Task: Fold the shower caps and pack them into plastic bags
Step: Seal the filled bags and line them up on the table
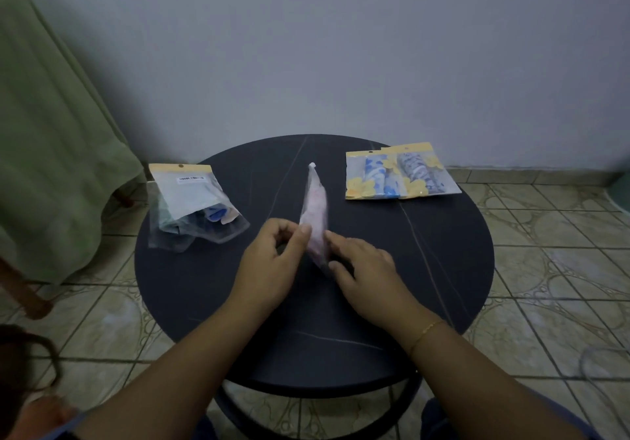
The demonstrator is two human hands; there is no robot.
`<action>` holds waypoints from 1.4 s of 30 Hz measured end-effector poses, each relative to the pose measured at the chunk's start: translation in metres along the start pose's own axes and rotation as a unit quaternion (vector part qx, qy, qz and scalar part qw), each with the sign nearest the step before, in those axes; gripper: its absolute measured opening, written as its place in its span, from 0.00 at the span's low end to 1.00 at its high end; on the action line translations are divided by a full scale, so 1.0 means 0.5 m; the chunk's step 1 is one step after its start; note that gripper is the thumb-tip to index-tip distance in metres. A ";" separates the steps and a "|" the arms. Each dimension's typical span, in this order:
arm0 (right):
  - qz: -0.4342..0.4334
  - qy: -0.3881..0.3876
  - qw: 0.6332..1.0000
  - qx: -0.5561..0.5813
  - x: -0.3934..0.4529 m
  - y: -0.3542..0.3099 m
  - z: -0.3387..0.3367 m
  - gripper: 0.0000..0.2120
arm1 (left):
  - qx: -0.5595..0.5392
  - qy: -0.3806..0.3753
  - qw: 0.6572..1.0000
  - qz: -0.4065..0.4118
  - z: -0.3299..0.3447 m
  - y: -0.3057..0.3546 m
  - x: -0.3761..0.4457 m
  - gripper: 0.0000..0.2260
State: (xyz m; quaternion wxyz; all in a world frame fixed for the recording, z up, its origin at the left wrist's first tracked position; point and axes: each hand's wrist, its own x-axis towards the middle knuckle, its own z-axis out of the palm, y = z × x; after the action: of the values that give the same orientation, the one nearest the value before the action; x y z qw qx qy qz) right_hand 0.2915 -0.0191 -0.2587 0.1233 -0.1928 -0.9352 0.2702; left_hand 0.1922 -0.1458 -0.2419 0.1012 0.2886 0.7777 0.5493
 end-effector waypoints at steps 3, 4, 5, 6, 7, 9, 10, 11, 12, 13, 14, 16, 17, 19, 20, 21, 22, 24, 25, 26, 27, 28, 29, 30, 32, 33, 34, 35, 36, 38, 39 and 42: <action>-0.003 -0.016 1.000 0.016 0.020 -0.016 0.002 0.19 | 0.089 -0.006 0.991 0.096 0.003 0.007 -0.005 0.16; -0.002 -0.019 1.000 0.017 0.027 -0.018 0.002 0.18 | 0.147 0.003 0.980 0.132 0.005 0.004 -0.004 0.17; 0.001 -0.022 1.000 0.011 0.035 -0.018 0.001 0.17 | 0.204 0.010 0.966 0.160 0.009 -0.001 -0.001 0.18; 0.007 -0.026 1.000 0.001 0.044 -0.015 0.001 0.16 | 0.250 0.009 0.953 0.171 0.013 -0.008 0.003 0.17; 0.016 -0.029 0.999 -0.012 0.053 -0.010 0.001 0.15 | 0.280 0.001 0.945 0.168 0.017 -0.013 0.007 0.17; 0.033 -0.034 0.998 -0.038 0.070 0.002 0.003 0.13 | 0.300 -0.012 0.941 0.153 0.025 -0.024 0.020 0.18; 0.038 -0.036 0.997 -0.051 0.077 0.006 0.004 0.13 | 0.298 -0.012 0.943 0.147 0.030 -0.027 0.027 0.18; 0.039 -0.038 0.996 -0.064 0.083 0.010 0.003 0.13 | 0.295 -0.009 0.945 0.143 0.035 -0.027 0.036 0.19; 0.038 -0.039 0.996 -0.075 0.088 0.013 0.003 0.13 | 0.297 -0.008 0.944 0.142 0.040 -0.026 0.047 0.18; 0.038 -0.038 0.995 -0.087 0.094 0.017 0.001 0.14 | 0.303 -0.011 0.942 0.141 0.045 -0.026 0.058 0.18; 0.037 -0.034 0.994 -0.100 0.100 0.022 -0.001 0.15 | 0.309 -0.015 0.940 0.142 0.051 -0.027 0.071 0.18; 0.037 -0.013 0.992 -0.123 0.113 0.036 -0.007 0.19 | 0.319 -0.020 0.936 0.149 0.062 -0.034 0.098 0.18; 0.040 0.000 0.990 -0.133 0.121 0.044 -0.012 0.21 | 0.323 -0.021 0.934 0.153 0.068 -0.037 0.112 0.17; 0.043 0.021 0.985 -0.163 0.137 0.062 -0.022 0.25 | 0.326 -0.025 0.931 0.163 0.079 -0.042 0.141 0.15; 0.044 0.025 0.982 -0.180 0.144 0.071 -0.028 0.26 | 0.326 -0.029 0.930 0.168 0.086 -0.043 0.156 0.15; 0.043 0.026 0.980 -0.193 0.152 0.080 -0.033 0.27 | 0.327 -0.033 0.928 0.174 0.093 -0.044 0.171 0.15; 0.044 0.024 0.978 -0.201 0.159 0.087 -0.038 0.28 | 0.330 -0.037 0.926 0.181 0.099 -0.045 0.187 0.16; 0.052 0.019 0.976 -0.212 0.172 0.099 -0.044 0.28 | 0.340 -0.042 0.920 0.190 0.111 -0.047 0.217 0.17; 0.058 0.016 0.974 -0.216 0.178 0.104 -0.046 0.28 | 0.343 -0.044 0.919 0.191 0.116 -0.050 0.232 0.18; 0.065 0.014 0.973 -0.221 0.183 0.108 -0.047 0.28 | 0.345 -0.048 0.917 0.193 0.121 -0.052 0.246 0.19; 0.071 0.012 0.972 -0.225 0.189 0.113 -0.048 0.27 | 0.347 -0.053 0.916 0.195 0.126 -0.054 0.260 0.19; 0.075 0.011 0.970 -0.229 0.193 0.116 -0.049 0.27 | 0.350 -0.060 0.914 0.199 0.130 -0.055 0.272 0.19; 0.077 0.010 0.970 -0.232 0.198 0.119 -0.049 0.27 | 0.352 -0.066 0.912 0.202 0.134 -0.057 0.285 0.19; 0.078 0.008 0.969 -0.233 0.202 0.122 -0.050 0.27 | 0.353 -0.072 0.911 0.202 0.137 -0.058 0.296 0.19; 0.079 0.005 0.970 -0.228 0.210 0.125 -0.051 0.27 | 0.358 -0.079 0.910 0.195 0.142 -0.060 0.314 0.20; 0.080 0.003 0.971 -0.226 0.214 0.126 -0.051 0.28 | 0.360 -0.080 0.909 0.192 0.143 -0.060 0.321 0.20; 0.079 0.002 0.971 -0.224 0.218 0.127 -0.051 0.28 | 0.361 -0.079 0.909 0.191 0.144 -0.060 0.325 0.19; 0.078 0.000 0.972 -0.222 0.221 0.128 -0.051 0.29 | 0.362 -0.076 0.909 0.193 0.144 -0.058 0.327 0.19; 0.078 -0.004 0.972 -0.222 0.224 0.129 -0.050 0.29 | 0.365 -0.070 0.907 0.198 0.143 -0.057 0.327 0.19; 0.078 -0.011 0.971 -0.225 0.227 0.130 -0.049 0.30 | 0.371 -0.056 0.901 0.216 0.142 -0.056 0.324 0.19; 0.077 -0.011 0.971 -0.228 0.227 0.130 -0.049 0.31 | 0.375 -0.048 0.898 0.225 0.140 -0.057 0.322 0.20; 0.069 -0.008 0.969 -0.236 0.220 0.122 -0.049 0.32 | 0.379 -0.022 0.894 0.239 0.139 -0.062 0.314 0.19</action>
State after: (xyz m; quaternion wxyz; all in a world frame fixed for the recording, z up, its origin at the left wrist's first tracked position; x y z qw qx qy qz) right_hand 0.2192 0.0867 -0.2581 0.0482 -0.2788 -0.9577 0.0515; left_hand 0.0874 -0.0097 -0.2712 -0.1331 0.4947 0.8318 0.2137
